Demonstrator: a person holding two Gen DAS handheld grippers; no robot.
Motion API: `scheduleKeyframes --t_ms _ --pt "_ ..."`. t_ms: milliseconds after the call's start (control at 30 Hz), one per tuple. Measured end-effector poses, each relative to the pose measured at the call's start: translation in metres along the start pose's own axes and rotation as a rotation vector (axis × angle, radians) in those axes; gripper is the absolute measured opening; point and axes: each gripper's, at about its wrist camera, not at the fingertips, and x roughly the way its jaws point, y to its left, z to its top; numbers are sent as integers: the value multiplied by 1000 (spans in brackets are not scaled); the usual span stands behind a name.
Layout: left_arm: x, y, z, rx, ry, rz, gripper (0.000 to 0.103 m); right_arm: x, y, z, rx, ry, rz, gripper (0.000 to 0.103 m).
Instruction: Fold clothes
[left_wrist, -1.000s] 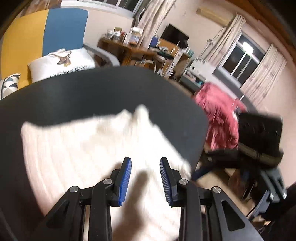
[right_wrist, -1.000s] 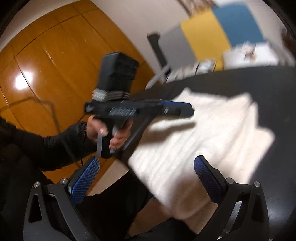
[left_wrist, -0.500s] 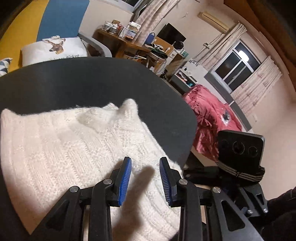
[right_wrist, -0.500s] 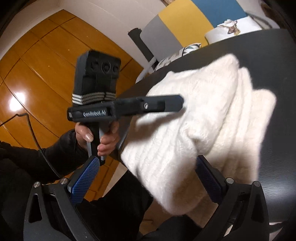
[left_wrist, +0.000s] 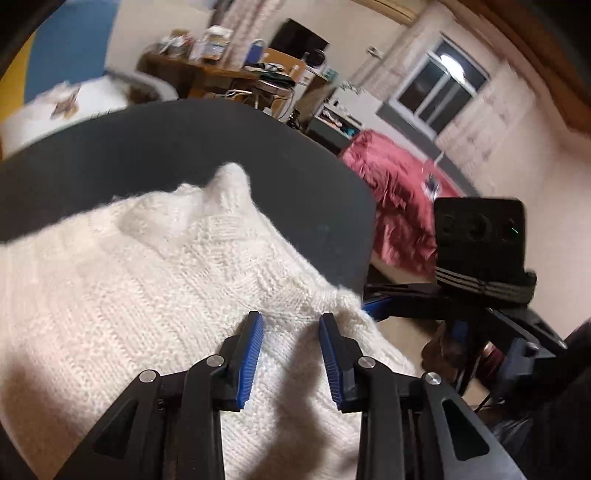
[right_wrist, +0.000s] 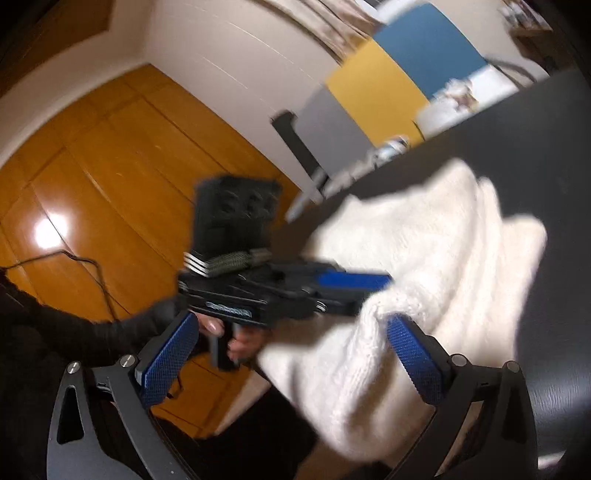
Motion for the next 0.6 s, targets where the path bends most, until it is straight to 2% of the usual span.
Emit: scheduleKeyframes --t_ms 100,200,300,433,533,600 --pt "6 -16 0 71 9 44 33 2 -26 -14 85 20 -37 103" --pt "13 -25 0 122 18 109 34 1 -25 -16 92 22 -54 103" --pt "16 -27 1 97 -5 146 34 -7 -16 -13 51 45 -124 103" --pt "9 -18 0 6 -57 69 35 -12 18 -7 -105 97 -140 103" --pt "-4 4 8 -136 -106 -53 35 18 47 -12 -294 204 -148 103" --pt "-17 17 10 -204 -154 -82 35 41 50 -16 -370 274 -207 103"
